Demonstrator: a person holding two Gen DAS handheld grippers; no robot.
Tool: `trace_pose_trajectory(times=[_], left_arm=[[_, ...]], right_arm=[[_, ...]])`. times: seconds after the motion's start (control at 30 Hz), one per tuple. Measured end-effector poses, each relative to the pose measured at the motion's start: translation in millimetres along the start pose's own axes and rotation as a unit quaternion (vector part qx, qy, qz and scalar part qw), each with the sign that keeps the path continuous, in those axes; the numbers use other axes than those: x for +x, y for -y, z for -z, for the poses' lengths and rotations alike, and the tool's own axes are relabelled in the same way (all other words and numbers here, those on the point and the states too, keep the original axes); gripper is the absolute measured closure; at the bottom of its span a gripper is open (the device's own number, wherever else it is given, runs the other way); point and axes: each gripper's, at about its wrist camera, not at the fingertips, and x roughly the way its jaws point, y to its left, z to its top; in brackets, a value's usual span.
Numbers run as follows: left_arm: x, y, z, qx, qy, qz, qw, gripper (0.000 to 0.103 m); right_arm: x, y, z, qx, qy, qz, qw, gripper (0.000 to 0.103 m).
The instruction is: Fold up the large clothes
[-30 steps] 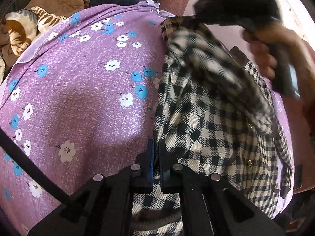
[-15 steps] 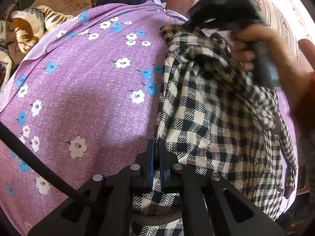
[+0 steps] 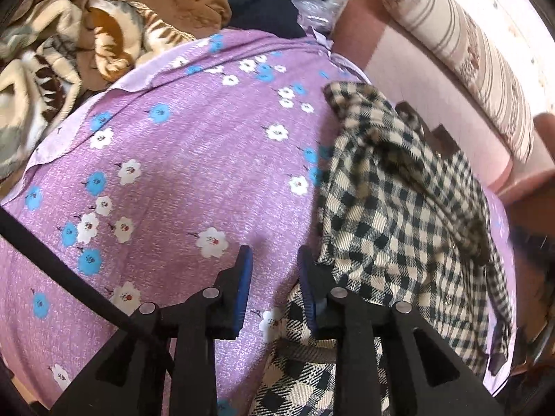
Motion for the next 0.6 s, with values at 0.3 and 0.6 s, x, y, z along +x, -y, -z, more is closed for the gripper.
trace_pose_trajectory(times=[0.3, 0.6], left_arm=[[12, 22, -1, 0.042, -0.003, -0.018, 0.9989, 0.064], [16, 18, -5, 0.052, -0.003, -0.051, 0.9974, 0.064]], right_arm=[[69, 26, 15, 0.060, -0.038, -0.031, 0.997, 0.097], [38, 50, -14, 0.036, -0.006, 0.105, 0.994, 0.091]])
